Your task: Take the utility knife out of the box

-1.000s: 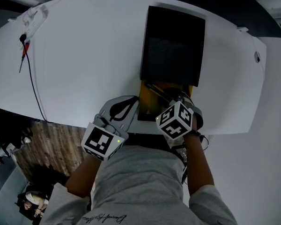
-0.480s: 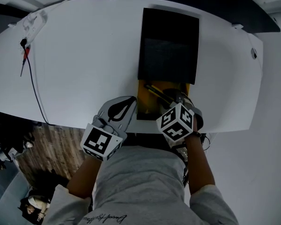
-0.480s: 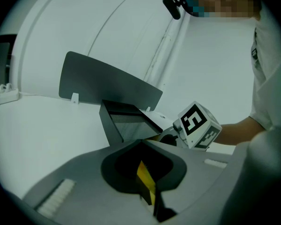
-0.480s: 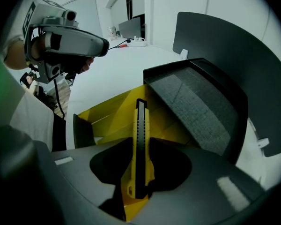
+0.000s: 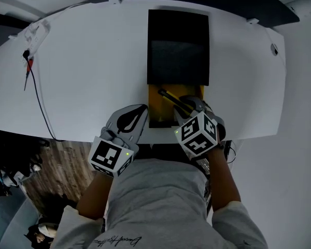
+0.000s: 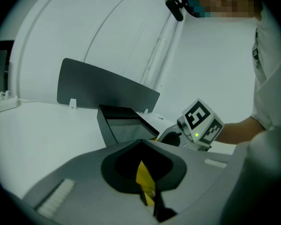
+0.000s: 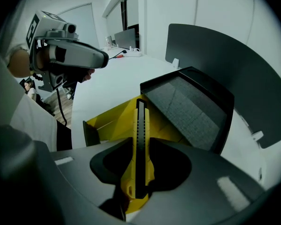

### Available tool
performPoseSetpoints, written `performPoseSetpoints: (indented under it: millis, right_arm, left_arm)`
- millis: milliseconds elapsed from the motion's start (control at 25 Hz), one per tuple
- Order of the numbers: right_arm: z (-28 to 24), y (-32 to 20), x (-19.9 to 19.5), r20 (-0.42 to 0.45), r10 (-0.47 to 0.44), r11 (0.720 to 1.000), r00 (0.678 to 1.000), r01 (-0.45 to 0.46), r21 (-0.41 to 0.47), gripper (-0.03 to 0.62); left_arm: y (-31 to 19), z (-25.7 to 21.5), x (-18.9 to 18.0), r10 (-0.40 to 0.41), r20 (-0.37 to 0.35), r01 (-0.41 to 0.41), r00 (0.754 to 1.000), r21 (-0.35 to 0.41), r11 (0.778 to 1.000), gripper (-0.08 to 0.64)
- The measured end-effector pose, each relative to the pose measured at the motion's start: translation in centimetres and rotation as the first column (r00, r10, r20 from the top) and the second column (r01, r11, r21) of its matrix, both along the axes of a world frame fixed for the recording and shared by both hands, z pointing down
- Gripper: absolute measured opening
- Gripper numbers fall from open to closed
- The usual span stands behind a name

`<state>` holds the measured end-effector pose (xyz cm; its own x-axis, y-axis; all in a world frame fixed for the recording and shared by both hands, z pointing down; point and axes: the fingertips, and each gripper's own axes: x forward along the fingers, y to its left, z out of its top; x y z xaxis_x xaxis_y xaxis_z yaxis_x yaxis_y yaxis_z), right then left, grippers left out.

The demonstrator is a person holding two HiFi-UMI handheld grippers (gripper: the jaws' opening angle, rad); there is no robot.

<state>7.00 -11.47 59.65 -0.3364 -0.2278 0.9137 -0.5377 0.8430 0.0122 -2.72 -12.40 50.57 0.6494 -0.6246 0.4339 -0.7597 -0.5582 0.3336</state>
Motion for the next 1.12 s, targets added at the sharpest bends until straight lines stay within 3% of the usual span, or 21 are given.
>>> performPoseSetpoints:
  millis: [360, 680, 1120]
  right_arm:
    - [-3.1, 0.1, 0.7, 0.092, 0.071, 0.996, 0.993, -0.075, 0.051, 0.132]
    - [-7.1, 0.1, 1.1, 0.234, 0.151, 0.983, 0.961, -0.171, 0.069, 0.132]
    - [-13.2, -0.3, 1.4, 0.345, 0.149, 0.966, 0.927, -0.210, 0.148, 0.132]
  left_arm:
    - [0.9, -1.6, 0.4, 0.011, 0.006, -0.011, 1.000, 0.025, 1.000, 0.002]
    - [0.9, -4.1, 0.8, 0.017, 0.009, -0.017, 1.000, 0.071, 0.997, 0.002]
    - [-0.3, -8.5, 0.5, -0.003, -0.008, 0.004, 1.000, 0.148, 0.989, 0.002]
